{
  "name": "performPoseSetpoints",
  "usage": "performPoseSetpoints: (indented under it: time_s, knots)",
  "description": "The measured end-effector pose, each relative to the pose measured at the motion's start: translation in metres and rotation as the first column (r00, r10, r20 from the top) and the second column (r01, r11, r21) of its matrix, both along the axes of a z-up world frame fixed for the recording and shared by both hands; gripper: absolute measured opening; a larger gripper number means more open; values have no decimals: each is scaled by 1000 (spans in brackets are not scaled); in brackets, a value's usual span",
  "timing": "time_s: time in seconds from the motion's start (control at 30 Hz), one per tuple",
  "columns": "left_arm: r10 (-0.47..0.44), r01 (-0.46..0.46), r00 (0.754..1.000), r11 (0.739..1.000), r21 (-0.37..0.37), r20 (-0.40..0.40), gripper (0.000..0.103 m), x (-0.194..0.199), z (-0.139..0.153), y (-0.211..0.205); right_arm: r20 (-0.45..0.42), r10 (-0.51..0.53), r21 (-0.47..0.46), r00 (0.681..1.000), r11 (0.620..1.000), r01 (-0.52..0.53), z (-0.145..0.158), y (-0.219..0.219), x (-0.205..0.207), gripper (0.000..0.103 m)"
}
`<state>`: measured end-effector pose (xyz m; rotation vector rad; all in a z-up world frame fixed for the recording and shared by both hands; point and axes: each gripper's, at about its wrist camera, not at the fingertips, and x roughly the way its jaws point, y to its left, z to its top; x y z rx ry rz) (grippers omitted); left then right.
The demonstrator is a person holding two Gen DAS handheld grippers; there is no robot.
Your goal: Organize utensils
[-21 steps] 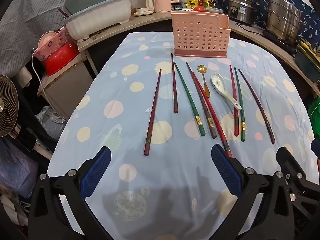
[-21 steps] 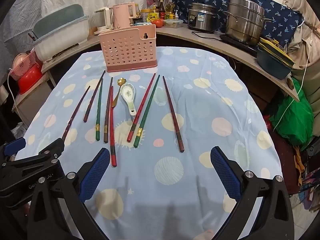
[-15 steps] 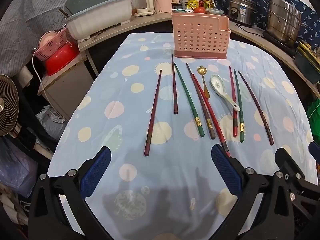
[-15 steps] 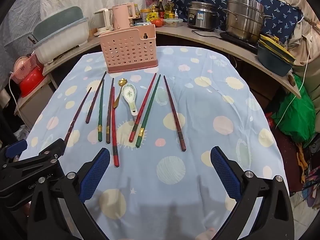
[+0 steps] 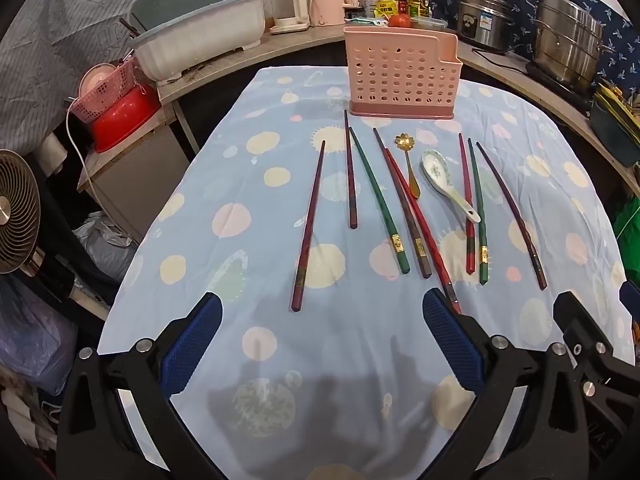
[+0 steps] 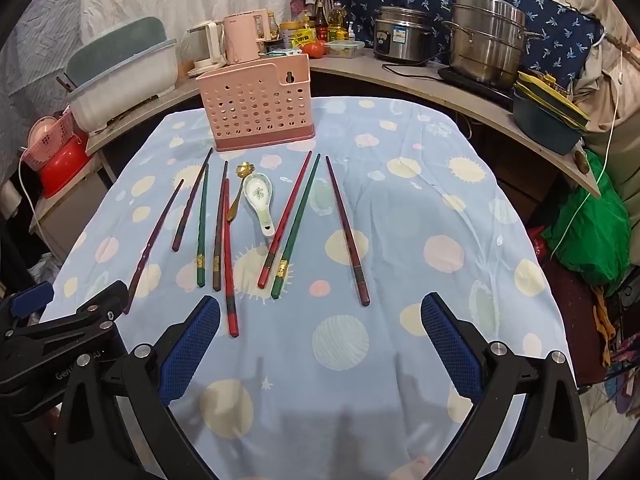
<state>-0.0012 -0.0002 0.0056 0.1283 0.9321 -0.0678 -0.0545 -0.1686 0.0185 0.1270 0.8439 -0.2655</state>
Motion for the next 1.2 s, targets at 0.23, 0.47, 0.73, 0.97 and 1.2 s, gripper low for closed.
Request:
performPoseSetpoints:
  time_s: [0.23, 0.47, 0.73, 0.97, 1.2]
  knots:
    - [11, -11, 1000, 1000, 0, 3, 96, 0, 2, 3, 0, 1, -4, 1000, 1000, -1, 0, 0, 0, 97]
    - [12, -12, 1000, 1000, -3, -1, 96, 1, 3, 8, -1, 0, -5, 1000, 1000, 0, 0, 0, 0, 97]
    - [11, -11, 1000, 1000, -3, 0, 96, 1, 2, 9, -3, 0, -4, 1000, 1000, 0, 0, 0, 1, 97]
    - [9, -9, 1000, 1000, -5, -1, 96, 1, 2, 9, -2, 1, -4, 1000, 1000, -1, -1, 0, 0, 97]
    - [9, -9, 1000, 1000, -4, 2, 96, 0, 2, 11, -2, 1, -4, 1000, 1000, -1, -1, 0, 1, 97]
